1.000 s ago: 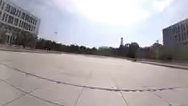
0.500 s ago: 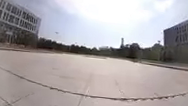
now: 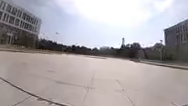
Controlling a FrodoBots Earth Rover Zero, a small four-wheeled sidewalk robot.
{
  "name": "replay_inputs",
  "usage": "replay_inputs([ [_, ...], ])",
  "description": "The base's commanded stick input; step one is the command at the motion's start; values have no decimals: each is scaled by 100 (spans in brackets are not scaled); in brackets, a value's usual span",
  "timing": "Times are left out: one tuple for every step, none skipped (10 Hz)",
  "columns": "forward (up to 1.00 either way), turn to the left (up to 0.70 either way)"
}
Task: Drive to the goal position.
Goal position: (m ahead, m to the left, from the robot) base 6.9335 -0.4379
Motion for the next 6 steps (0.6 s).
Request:
replay_inputs([
  [70,-35],
  [70,-29],
  [70,-18],
  [70,-8],
  [70,-1],
  [70,-1],
])
